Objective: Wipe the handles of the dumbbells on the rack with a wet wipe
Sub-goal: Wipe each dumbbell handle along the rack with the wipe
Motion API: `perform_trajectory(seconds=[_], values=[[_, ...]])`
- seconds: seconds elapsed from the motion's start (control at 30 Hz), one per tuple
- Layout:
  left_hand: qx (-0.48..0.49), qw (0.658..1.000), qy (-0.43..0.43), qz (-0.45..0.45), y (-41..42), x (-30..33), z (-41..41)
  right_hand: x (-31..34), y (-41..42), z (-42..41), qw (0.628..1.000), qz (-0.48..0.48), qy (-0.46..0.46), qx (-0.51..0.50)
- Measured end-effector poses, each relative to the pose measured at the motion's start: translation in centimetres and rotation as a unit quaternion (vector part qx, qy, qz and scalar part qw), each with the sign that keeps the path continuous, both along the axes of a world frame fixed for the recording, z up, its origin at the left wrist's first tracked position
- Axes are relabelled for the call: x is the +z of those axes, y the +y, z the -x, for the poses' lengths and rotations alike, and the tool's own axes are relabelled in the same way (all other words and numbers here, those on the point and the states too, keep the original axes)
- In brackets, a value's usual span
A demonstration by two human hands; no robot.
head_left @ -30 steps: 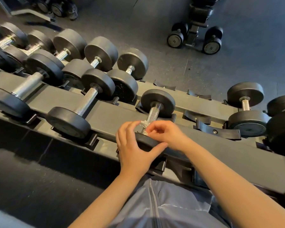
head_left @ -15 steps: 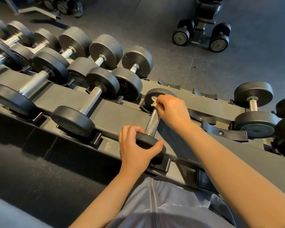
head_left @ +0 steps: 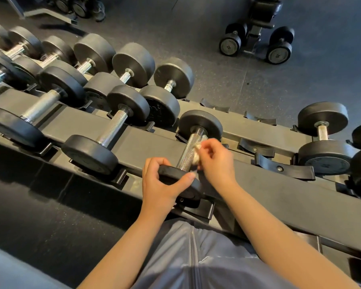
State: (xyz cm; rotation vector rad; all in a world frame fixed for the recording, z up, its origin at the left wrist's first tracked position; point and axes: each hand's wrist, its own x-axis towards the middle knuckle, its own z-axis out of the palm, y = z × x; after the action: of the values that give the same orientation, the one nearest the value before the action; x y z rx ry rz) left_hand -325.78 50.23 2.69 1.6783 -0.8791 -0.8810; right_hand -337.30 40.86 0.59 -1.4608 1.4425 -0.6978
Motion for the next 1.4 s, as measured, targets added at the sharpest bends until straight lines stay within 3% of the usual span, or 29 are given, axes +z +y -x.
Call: perform_trajectory(seconds=[0.1, 0.2, 0.27, 0.37, 0.43, 0.53, 0.67, 0.77, 0.83, 0.9, 0.93, 0.97, 1.03, 1.17, 1.3, 1.4], values=[[-0.002, 0.999, 0.031, -0.006, 0.1, 0.2, 0.0, -0.8, -2.1, -0.8, 0.994, -0.032, 0.021, -0.102], [0.017, 0.996, 0.087, -0.001, -0.1, 0.3, -0.4, -0.4, -1.7, -1.8, 0.959, -0.182, -0.148, -0.158], [0.022, 0.994, 0.109, 0.0, -0.2, 0.2, -0.7, 0.3, -0.3, -1.7, 0.927, -0.251, -0.231, -0.158], [0.018, 0.994, 0.107, -0.004, -0.2, 0.2, -0.7, 1.2, 1.8, -0.9, 0.933, -0.298, -0.186, -0.081], [0.003, 0.997, 0.081, -0.011, -0.2, 0.2, -0.8, 1.9, 2.9, -0.5, 0.941, -0.316, -0.119, -0.033], [-0.033, 0.999, -0.013, -0.021, 0.2, 0.0, -0.4, 2.6, 3.1, 0.1, 0.94, -0.325, -0.1, -0.034], [-0.072, 0.988, -0.138, -0.003, 0.7, 0.0, 1.1, 2.7, 2.4, 1.1, 0.898, -0.359, -0.205, -0.153], [-0.057, 0.991, -0.121, -0.002, 0.5, 0.0, 0.8, 2.6, 0.4, 1.2, 0.869, -0.326, -0.292, -0.23], [-0.05, 0.993, -0.105, -0.011, 0.3, 0.0, 0.5, 2.6, -1.3, 0.6, 0.91, -0.249, -0.267, -0.195], [-0.052, 0.993, -0.105, -0.014, 0.4, 0.0, 0.6, 1.9, -2.3, -0.4, 0.988, -0.09, -0.079, -0.093], [-0.054, 0.993, -0.104, -0.012, 0.4, 0.0, 0.6, 1.4, -2.5, -0.8, 0.999, 0.006, 0.034, -0.026], [-0.057, 0.993, -0.101, -0.01, 0.5, 0.1, 0.6, 0.9, -2.4, -1.1, 0.987, 0.096, 0.126, 0.034], [-0.063, 0.993, -0.096, -0.011, 0.5, 0.2, 0.4, -0.2, -2.3, -1.0, 0.953, 0.206, 0.203, 0.096], [-0.073, 0.993, -0.094, -0.015, 0.6, 0.1, 0.3, 0.2, -1.0, 0.6, 0.957, 0.201, 0.142, 0.155], [-0.074, 0.992, -0.097, -0.005, 0.7, 0.0, 0.2, 1.7, 0.9, 1.7, 0.964, 0.042, -0.007, 0.261], [-0.078, 0.993, -0.093, -0.01, 0.6, 0.0, 0.2, 2.2, 0.1, 2.2, 0.946, 0.05, 0.012, 0.319]])
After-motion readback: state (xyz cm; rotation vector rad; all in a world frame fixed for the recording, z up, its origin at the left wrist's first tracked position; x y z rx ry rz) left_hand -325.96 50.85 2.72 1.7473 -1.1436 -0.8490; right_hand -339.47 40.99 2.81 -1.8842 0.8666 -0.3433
